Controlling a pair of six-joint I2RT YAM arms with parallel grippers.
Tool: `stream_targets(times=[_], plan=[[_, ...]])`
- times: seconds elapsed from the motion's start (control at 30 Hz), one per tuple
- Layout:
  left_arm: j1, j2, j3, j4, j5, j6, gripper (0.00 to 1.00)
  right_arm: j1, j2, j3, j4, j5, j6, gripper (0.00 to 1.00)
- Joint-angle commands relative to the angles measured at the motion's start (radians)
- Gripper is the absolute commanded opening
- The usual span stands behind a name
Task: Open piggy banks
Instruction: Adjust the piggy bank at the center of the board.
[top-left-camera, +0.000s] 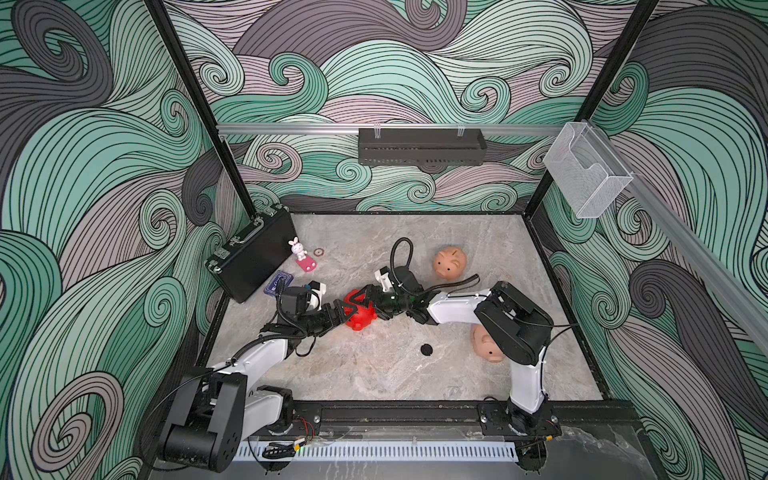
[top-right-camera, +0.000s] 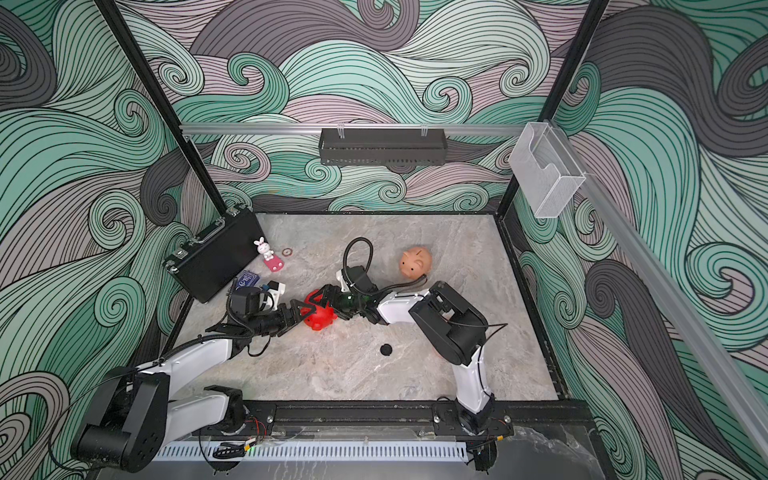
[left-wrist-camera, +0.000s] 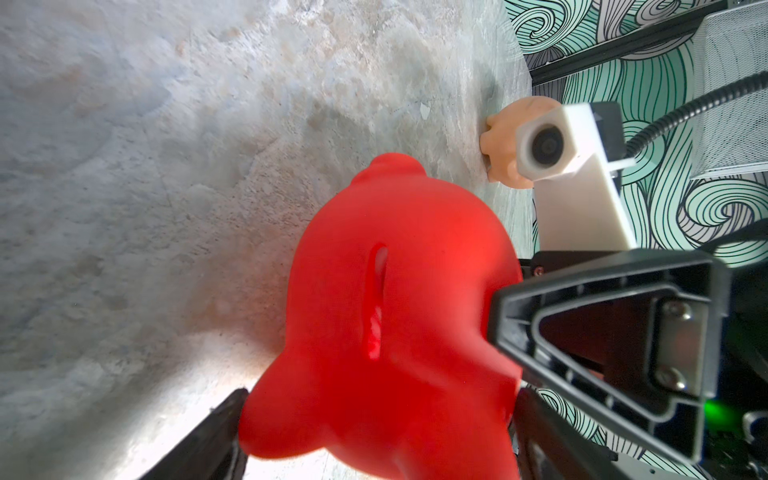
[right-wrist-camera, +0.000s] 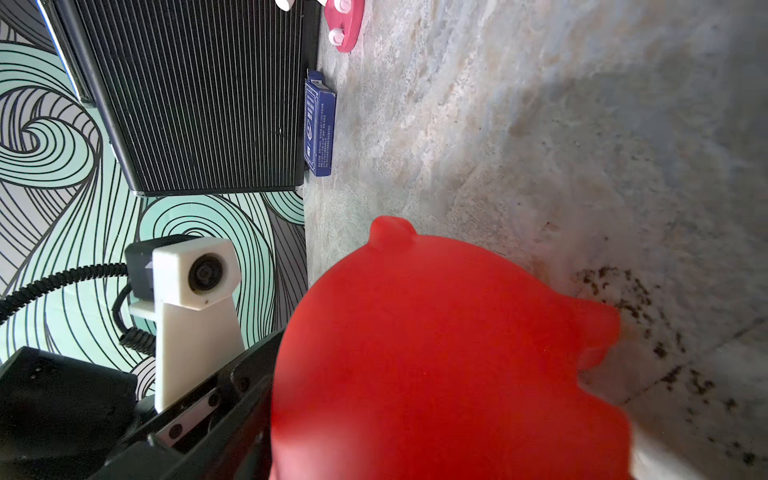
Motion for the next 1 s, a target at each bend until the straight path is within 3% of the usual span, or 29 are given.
stream_targets(times=[0.0,0.47,0.97], plan=[[-0.001,0.021,0.010,-0.035,-0.066,0.020,0.86,0.011,0.053,-0.019,-0.109,0.005,-0.007,0.81],[-0.001,-0.007,0.003,-0.053,-0.080,0.010,0.84,0.000,-0.046,-0.011,-0.078,-0.042,-0.005,0.89],[-0.002,-0.037,0.002,-0.080,-0.093,0.008,0.84,-0.029,-0.202,-0.120,-0.059,-0.007,-0.058,0.92]])
